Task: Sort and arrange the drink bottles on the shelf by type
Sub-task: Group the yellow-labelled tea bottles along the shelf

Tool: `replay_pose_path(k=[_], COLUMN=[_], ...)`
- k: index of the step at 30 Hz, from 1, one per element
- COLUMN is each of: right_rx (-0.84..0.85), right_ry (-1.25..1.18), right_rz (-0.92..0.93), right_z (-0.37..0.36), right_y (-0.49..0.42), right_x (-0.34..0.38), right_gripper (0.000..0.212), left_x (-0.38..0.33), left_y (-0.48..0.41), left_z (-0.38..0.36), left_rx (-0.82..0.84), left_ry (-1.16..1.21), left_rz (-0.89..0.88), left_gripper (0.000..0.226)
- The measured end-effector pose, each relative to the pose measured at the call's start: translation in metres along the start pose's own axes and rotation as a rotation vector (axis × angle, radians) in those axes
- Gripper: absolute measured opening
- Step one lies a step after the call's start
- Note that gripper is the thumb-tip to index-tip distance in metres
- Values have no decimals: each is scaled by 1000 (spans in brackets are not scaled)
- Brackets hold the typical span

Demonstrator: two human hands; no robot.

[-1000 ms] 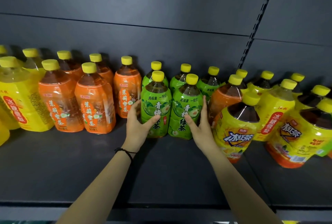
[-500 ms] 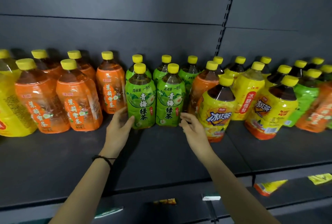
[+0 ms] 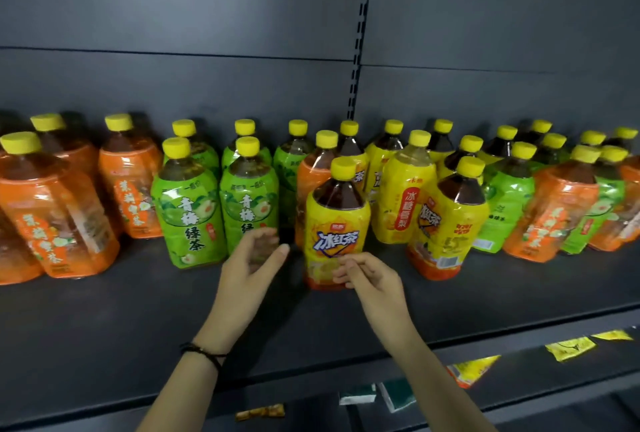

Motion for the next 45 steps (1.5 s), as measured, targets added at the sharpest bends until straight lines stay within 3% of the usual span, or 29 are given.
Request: replay_pose_path(k=[3,6,13,15,18,22,28,34,37,40,45], right_rx=[-145,-215,-364,-415,-453,-416,-370,10,114,93,29], right_ry=[0,5,55,96,272,247,155,10,-8,-31,-93], right_rz=[15,17,161,204,271,237,246,186,154,110,105], right_z=[51,92,152,165,173,168,170,145,124,108,102], right_y=[-9,-17,-18,-23,-37,-57,-63,-65,-58,-48,-46], right_x=[0,-10,-1,1,4,5,5,2,2,0,11], right_gripper=[16,12,21,34,73,97,90,87,92,101,97], left_x=[-15,-16,-12,-12,-13,-13,-14,-15,-17,-19,-16], left_y=[-1,-2,-4,0,7,13,14,16,21,25,31], left_z=[-50,-74,-88,-98,-118,-134,-139,-130,-123,-112,-83], left_rx=[84,-33,-222,-230,-207,-223,-225,-210,-199,-170,-209], left_ry=[43,-58,-96,-13,128,156,157,144,172,194,178], left_rz=[-9,4,49,50,35,29,13,31,33,55,72], left_gripper=[67,87,89,90,80,76,77,96,104,103,91])
Point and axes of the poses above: each hand's wrist, its own y-axis away from the middle knuckle, its own z-axis out of the back of the hand, x = y × z, the point moved 7 cm from there along -y, towards the middle knuckle, and after that the axes turned 2 degrees about -y, right-handed, at the moved point
